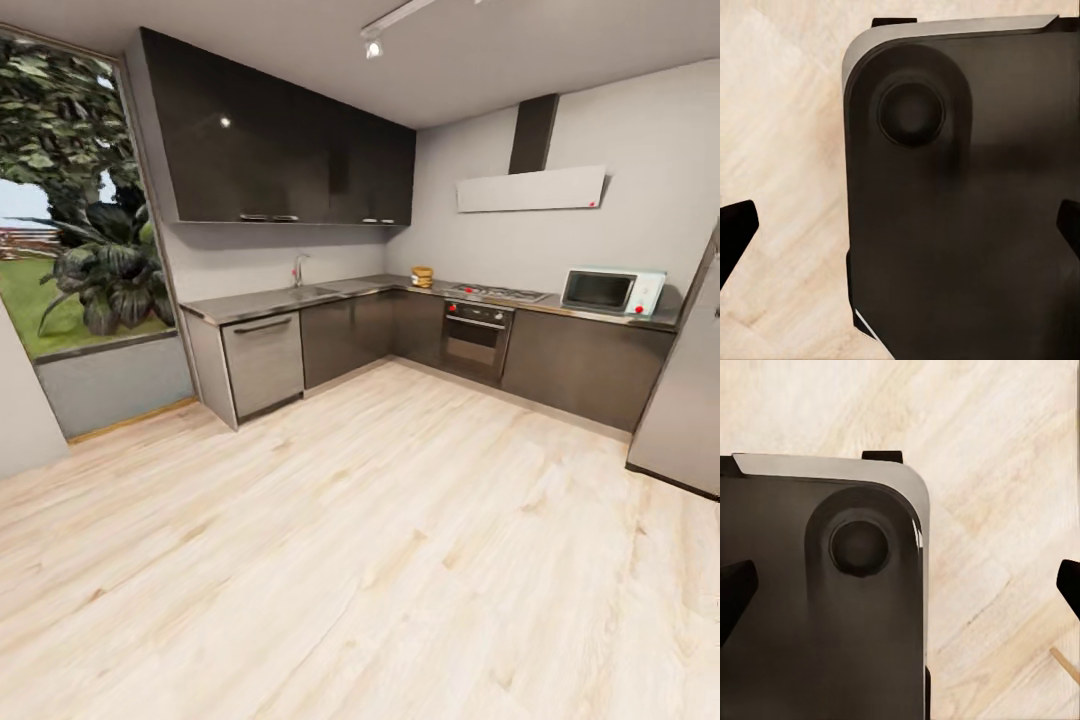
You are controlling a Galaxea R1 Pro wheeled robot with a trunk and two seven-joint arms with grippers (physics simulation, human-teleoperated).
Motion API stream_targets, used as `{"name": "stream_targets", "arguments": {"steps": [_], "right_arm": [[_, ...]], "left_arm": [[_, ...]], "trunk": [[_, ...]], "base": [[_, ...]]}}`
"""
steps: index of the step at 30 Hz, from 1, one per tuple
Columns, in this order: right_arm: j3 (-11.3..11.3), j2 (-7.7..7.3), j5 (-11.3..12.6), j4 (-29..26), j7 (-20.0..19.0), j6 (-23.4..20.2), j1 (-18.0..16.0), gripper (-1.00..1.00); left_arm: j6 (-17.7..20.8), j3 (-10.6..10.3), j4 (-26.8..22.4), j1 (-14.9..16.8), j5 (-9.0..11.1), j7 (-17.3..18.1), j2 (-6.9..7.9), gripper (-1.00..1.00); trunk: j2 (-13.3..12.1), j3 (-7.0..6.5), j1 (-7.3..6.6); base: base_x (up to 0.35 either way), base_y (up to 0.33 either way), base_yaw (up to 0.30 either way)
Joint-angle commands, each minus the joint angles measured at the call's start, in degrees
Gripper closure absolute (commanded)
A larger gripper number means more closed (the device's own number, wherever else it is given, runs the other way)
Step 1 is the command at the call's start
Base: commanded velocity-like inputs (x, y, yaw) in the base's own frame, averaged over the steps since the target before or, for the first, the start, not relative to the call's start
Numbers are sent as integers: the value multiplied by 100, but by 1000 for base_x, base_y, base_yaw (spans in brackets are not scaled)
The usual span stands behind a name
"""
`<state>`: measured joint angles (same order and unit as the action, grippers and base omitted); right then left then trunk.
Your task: In the kitchen, take the popcorn bag from the countertop, put it into the microwave, and heat it until the popcorn is cooked so the cooked popcorn ends up inside the bag.
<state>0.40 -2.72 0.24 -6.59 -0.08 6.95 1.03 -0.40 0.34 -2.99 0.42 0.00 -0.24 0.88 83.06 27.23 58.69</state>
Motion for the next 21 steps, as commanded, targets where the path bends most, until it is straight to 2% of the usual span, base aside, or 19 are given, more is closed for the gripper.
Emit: {"name": "stream_targets", "arguments": {"steps": [1, 21], "right_arm": [[4, 0, 3, -9, -1, 8, 3, -100], [4, 0, 3, -9, -1, 10, 3, -100]], "left_arm": [[-4, 2, 0, 2, 0, -2, 0, -100], [-4, 2, 0, 2, 3, -2, 5, -100]], "trunk": [[2, 5, 4], [2, 5, 4]], "base": [[340, 0, -273], [340, 0, -282]]}}
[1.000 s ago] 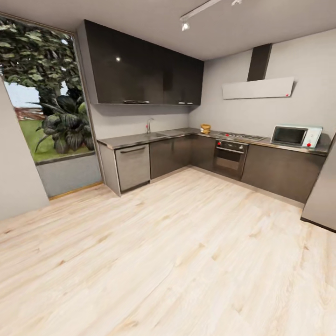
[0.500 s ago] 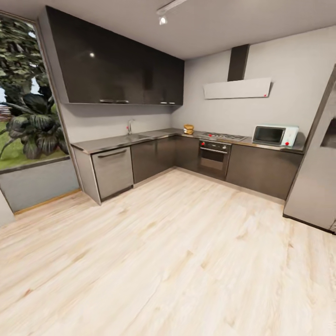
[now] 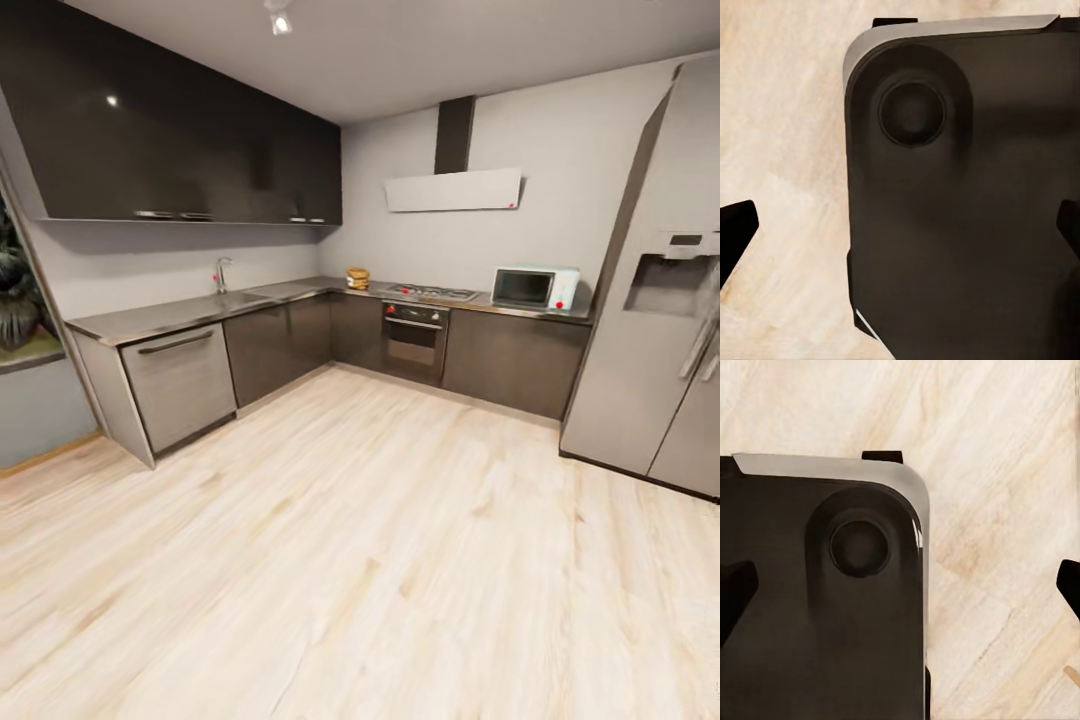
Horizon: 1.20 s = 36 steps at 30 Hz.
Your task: In the kitchen, take the popcorn bag from the countertop, put it into the microwave, and heat it until the popcorn is cooked so the cooked popcorn ends up inside the bag.
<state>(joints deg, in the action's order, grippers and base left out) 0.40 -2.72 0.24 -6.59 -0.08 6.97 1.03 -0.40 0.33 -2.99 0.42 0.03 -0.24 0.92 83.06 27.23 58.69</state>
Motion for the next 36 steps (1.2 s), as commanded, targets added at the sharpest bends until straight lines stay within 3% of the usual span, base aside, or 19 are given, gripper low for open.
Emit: {"name": "stream_targets", "arguments": {"steps": [1, 21, 36], "right_arm": [[4, 0, 3, -9, -1, 7, 3, -100], [4, 0, 3, -9, -1, 8, 3, -100], [-16, 0, -5, -9, -1, 6, 3, -100]], "left_arm": [[-4, 2, 0, 2, -1, -2, -1, -100], [-4, 2, 0, 2, -1, -2, -4, -100], [-4, 2, 0, 2, -2, -2, -4, -100]], "trunk": [[2, 5, 4], [2, 5, 4], [2, 5, 4]], "base": [[340, 0, -286], [340, 0, -280], [340, 0, -18]]}}
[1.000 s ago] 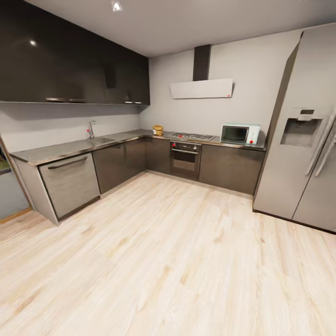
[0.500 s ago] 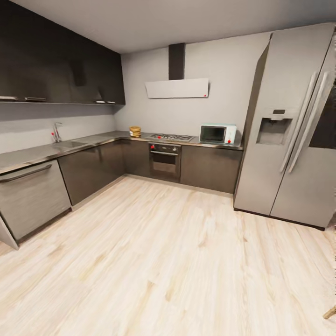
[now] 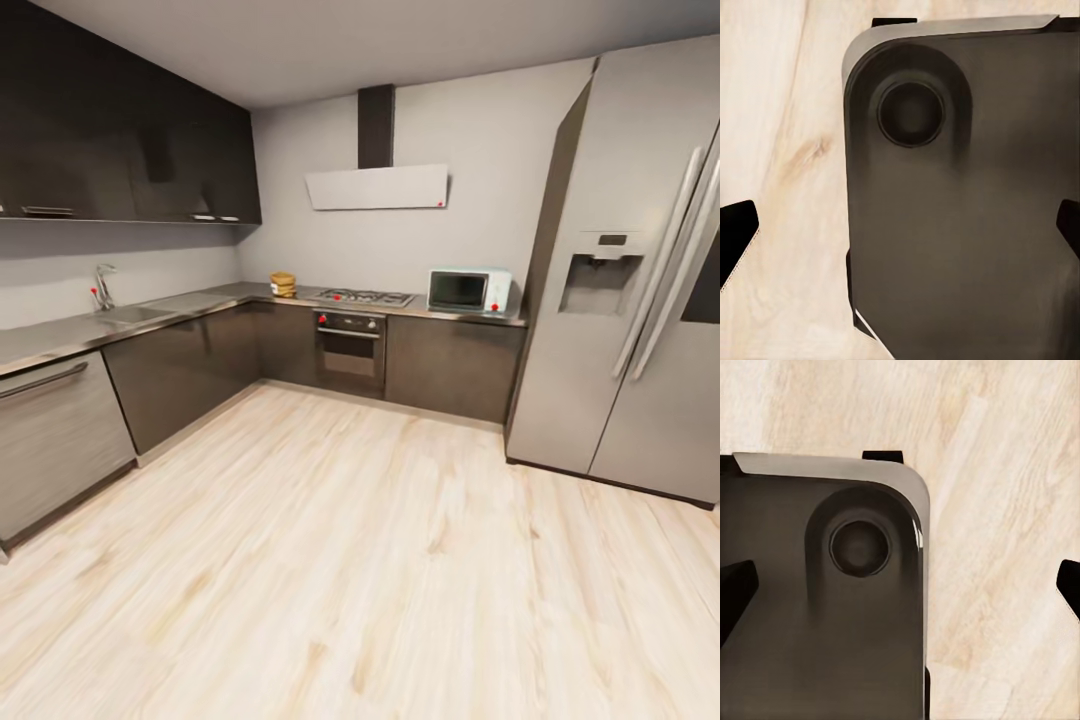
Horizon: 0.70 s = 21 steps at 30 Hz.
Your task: In the kitchen, take the popcorn bag from the countertop, put it into the microwave, and heat it until the popcorn is cooked so the cooked popcorn ends up inside the bag.
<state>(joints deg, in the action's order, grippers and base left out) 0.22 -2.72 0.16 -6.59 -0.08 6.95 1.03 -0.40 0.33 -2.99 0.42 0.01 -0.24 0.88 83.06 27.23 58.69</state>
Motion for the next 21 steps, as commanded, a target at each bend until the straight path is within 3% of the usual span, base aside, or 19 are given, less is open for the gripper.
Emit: {"name": "stream_targets", "arguments": {"steps": [1, 6, 21], "right_arm": [[3, 0, 2, -9, -1, 8, 3, -100], [15, 0, 1, -9, -1, 15, 3, -100], [22, 0, 1, -9, -1, 17, 3, -100]], "left_arm": [[-4, 2, 0, 2, 1, -2, 0, -100], [-4, 2, 0, 2, 0, -2, 2, -100], [-4, 2, 0, 2, -1, -2, 0, -100]], "trunk": [[2, 5, 4], [2, 5, 4], [2, 5, 4]], "base": [[340, 0, 0], [340, 0, -75], [340, 1, -286]]}}
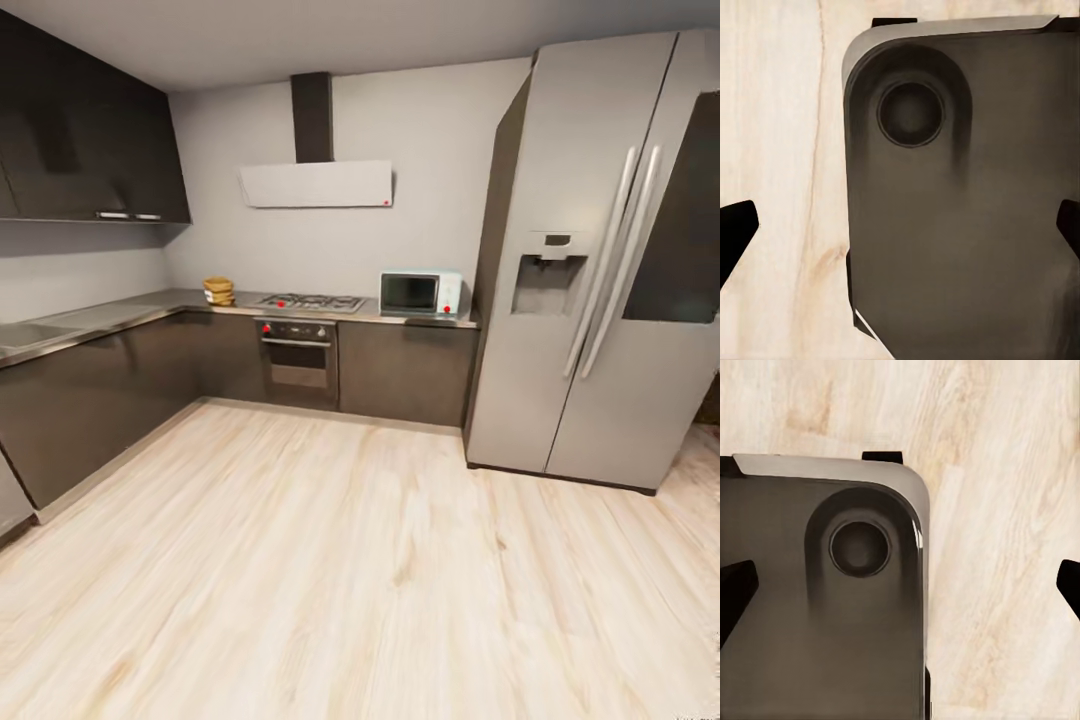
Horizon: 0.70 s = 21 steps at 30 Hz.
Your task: In the kitchen, take the popcorn bag from the countertop, put it into the microwave, and heat it until the popcorn is cooked so the cooked popcorn ends up inside the bag.
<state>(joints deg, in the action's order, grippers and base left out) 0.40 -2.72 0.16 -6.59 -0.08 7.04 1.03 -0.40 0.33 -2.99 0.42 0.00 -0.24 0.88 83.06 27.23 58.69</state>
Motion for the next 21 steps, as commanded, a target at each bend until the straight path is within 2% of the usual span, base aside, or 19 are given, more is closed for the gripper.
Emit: {"name": "stream_targets", "arguments": {"steps": [1, 18, 21], "right_arm": [[4, 0, 2, -9, -1, 8, 3, -100], [4, 0, 2, -9, -1, 8, 3, -100], [4, 0, 3, -9, -1, 8, 3, -100]], "left_arm": [[-4, 2, 0, 2, 0, -2, 0, -100], [-4, 2, 0, 2, 0, -2, 2, -100], [-4, 2, 0, 2, 1, -2, 1, -100]], "trunk": [[2, 5, 4], [2, 5, 4], [2, 5, 4]], "base": [[339, 44, -292], [332, 106, -291], [315, 138, -150]]}}
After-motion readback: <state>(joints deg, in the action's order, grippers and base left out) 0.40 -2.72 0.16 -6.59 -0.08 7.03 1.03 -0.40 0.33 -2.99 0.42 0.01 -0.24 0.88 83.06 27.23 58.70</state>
